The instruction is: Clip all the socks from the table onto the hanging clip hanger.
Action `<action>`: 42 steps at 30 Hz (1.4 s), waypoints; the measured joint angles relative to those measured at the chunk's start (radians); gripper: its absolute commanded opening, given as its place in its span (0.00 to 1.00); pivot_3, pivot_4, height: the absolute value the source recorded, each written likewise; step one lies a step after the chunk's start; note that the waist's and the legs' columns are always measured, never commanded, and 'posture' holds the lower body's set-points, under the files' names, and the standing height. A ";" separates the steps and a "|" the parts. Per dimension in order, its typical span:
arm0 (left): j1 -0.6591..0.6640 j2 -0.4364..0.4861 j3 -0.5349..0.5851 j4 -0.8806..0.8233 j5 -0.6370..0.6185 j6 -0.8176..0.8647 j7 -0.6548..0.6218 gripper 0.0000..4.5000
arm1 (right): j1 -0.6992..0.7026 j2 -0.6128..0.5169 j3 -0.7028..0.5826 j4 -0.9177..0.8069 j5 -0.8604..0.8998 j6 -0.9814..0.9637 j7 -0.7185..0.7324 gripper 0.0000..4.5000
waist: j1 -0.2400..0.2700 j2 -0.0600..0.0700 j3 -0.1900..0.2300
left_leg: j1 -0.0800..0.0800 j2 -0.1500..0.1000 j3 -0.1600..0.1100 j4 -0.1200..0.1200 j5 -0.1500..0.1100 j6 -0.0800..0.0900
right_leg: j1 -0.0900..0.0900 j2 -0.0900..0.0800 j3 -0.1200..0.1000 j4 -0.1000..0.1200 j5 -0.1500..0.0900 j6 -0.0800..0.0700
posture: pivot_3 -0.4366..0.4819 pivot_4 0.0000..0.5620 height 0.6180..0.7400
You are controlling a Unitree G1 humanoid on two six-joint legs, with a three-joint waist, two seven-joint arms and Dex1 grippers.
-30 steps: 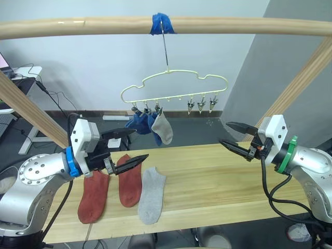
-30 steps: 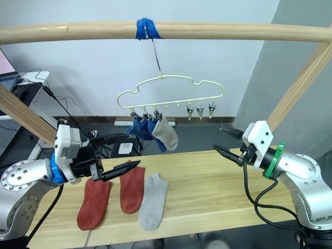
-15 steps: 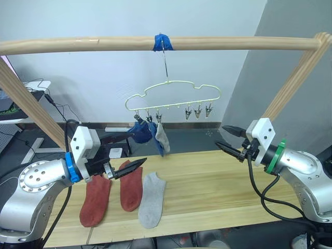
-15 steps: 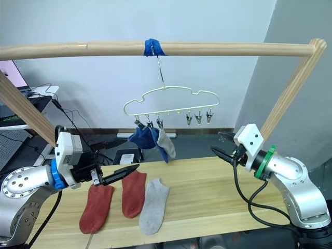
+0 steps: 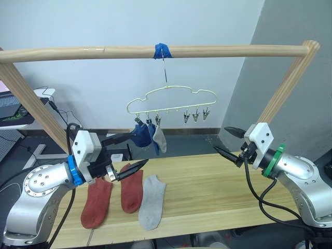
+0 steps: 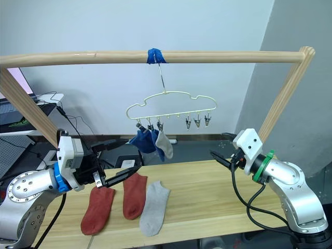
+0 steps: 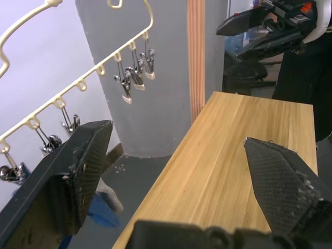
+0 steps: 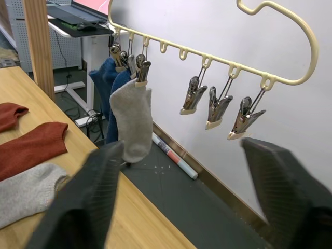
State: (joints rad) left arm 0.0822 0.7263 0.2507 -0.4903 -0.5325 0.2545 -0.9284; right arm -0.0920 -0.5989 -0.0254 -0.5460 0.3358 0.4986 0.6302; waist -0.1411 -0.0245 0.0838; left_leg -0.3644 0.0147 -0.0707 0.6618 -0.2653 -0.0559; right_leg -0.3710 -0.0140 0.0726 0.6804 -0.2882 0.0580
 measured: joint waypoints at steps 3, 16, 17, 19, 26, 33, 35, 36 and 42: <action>-0.009 -0.010 0.000 0.010 -0.006 0.005 0.005 1.00 | -0.018 0.033 0.034 -0.001 -0.002 0.028 -0.023 0.92 | 0.000 0.000 0.000 | 0.000 0.001 0.000 0.000 0.000 0.000 | 0.000 0.001 0.000 0.000 0.000 0.000 | 0.33 0.04 1.00; -0.057 0.015 0.001 0.040 -0.057 0.062 -0.013 1.00 | -0.150 0.239 0.163 -0.025 -0.041 0.177 -0.220 0.65 | -0.001 0.006 0.051 | -0.001 0.004 0.000 -0.002 0.000 0.000 | -0.002 0.004 0.001 0.000 -0.002 -0.003 | 0.30 0.26 1.00; -0.057 0.016 0.001 0.042 -0.057 0.062 -0.015 1.00 | -0.153 0.241 0.165 -0.025 -0.041 0.179 -0.222 0.65 | -0.001 0.006 0.055 | -0.001 0.004 0.000 -0.002 0.000 0.000 | -0.002 0.004 0.001 0.000 -0.002 -0.003 | 0.30 0.26 1.00; -0.076 0.017 0.000 0.067 -0.057 0.062 -0.027 1.00 | -0.178 0.270 0.173 -0.011 -0.052 0.188 -0.246 0.65 | -0.001 0.006 0.066 | -0.001 0.006 0.000 -0.002 0.000 0.000 | -0.003 0.006 0.001 0.000 -0.002 -0.003 | 0.30 0.30 1.00; -0.165 0.025 -0.013 0.098 -0.057 0.077 -0.043 1.00 | -0.247 0.352 0.205 0.056 -0.100 0.187 -0.317 0.65 | 0.000 0.007 0.106 | -0.014 0.014 0.000 -0.003 -0.001 -0.001 | -0.018 0.015 0.001 0.001 0.001 -0.012 | 0.29 0.40 1.00; -0.217 0.025 -0.023 0.101 -0.083 0.136 -0.044 1.00 | -0.296 0.420 0.217 0.090 -0.126 0.210 -0.371 0.65 | -0.001 0.008 0.152 | -0.021 0.014 0.000 -0.003 -0.001 -0.002 | -0.024 0.014 0.000 0.001 0.003 -0.014 | 0.27 0.48 1.00; -0.228 0.026 -0.024 0.101 -0.086 0.149 -0.045 1.00 | -0.301 0.425 0.219 0.092 -0.130 0.214 -0.376 0.65 | -0.001 0.008 0.161 | -0.026 0.014 -0.001 -0.003 -0.001 -0.002 | -0.028 0.014 0.000 0.001 0.003 -0.014 | 0.27 0.49 1.00; -0.241 0.026 -0.027 0.102 -0.086 0.153 -0.046 1.00 | -0.308 0.427 0.222 0.094 -0.134 0.215 -0.377 0.65 | -0.001 0.008 0.161 | -0.033 0.014 -0.001 -0.002 -0.001 -0.002 | -0.035 0.014 -0.001 0.002 0.003 -0.014 | 0.27 0.50 1.00; -0.256 0.026 -0.030 0.101 -0.086 0.156 -0.047 1.00 | -0.322 0.444 0.222 0.102 -0.153 0.219 -0.394 0.38 | 0.000 0.008 0.170 | -0.035 0.014 -0.001 -0.003 -0.002 -0.002 | -0.038 0.013 -0.001 0.002 0.004 -0.015 | 0.28 0.50 1.00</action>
State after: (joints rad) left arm -0.1736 0.7526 0.2209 -0.3889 -0.6186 0.4102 -0.9754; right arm -0.4138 -0.1553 0.1969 -0.4435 0.1826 0.7179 0.2360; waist -0.1412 -0.0163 0.2535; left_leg -0.3999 0.0292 -0.0719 0.6592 -0.2668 -0.0577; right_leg -0.4090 -0.0011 0.0712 0.6819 -0.2846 0.0427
